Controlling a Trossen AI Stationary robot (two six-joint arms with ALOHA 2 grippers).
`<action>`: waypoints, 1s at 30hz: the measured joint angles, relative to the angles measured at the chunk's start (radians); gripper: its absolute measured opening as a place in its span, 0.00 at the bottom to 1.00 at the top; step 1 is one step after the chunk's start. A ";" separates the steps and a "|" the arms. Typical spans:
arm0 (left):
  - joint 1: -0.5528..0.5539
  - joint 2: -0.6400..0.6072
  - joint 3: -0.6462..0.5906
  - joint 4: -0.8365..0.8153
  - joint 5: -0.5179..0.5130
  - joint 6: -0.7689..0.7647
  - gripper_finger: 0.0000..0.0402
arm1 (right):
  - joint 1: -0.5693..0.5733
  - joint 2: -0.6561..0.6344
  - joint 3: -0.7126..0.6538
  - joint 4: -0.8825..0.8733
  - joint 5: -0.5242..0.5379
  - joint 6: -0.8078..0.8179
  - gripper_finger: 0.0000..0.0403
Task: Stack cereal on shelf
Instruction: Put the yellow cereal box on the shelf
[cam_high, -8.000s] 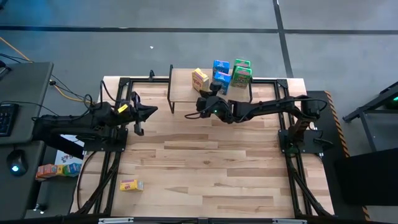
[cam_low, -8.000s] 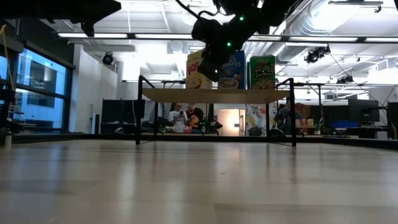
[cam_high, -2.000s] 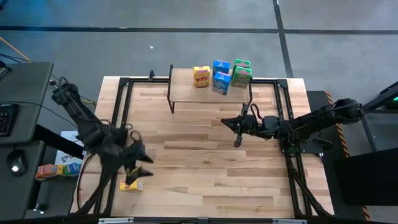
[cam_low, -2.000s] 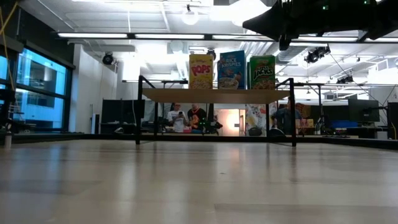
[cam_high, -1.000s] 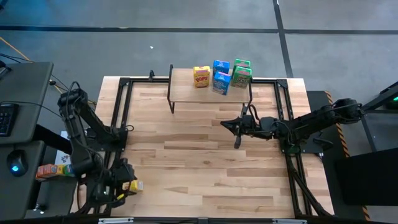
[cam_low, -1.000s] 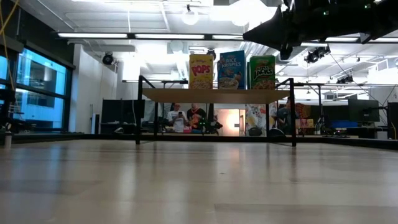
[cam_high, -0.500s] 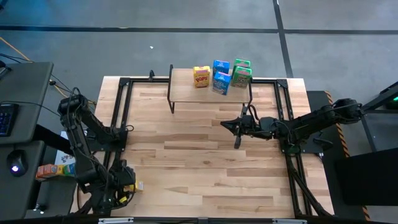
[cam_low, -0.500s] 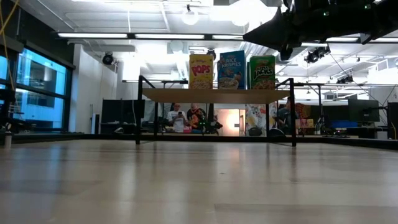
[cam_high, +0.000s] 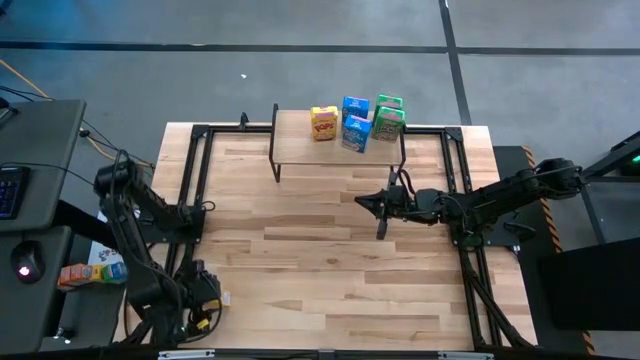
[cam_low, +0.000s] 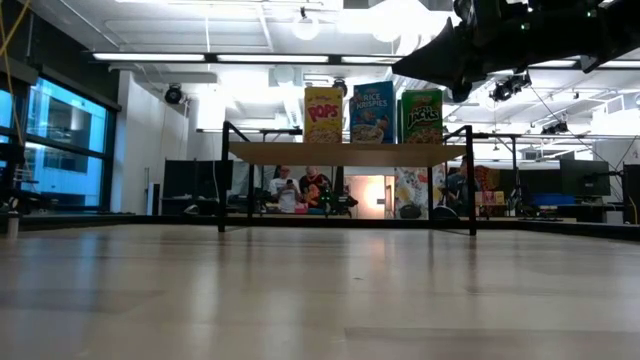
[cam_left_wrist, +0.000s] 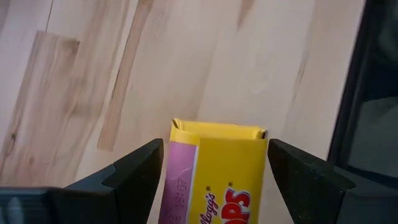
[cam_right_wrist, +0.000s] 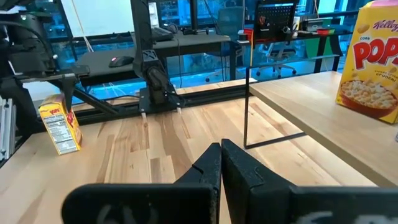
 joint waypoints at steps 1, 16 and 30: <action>0.000 0.010 0.000 -0.001 0.010 -0.003 0.70 | 0.000 0.000 0.000 0.000 0.000 0.001 0.00; 0.016 0.057 0.000 -0.006 0.118 -0.009 0.56 | 0.000 0.000 0.000 0.000 0.000 -0.008 0.00; 0.250 -0.090 0.000 -0.035 0.062 0.336 0.27 | -0.001 0.000 0.000 0.005 0.000 -0.052 0.00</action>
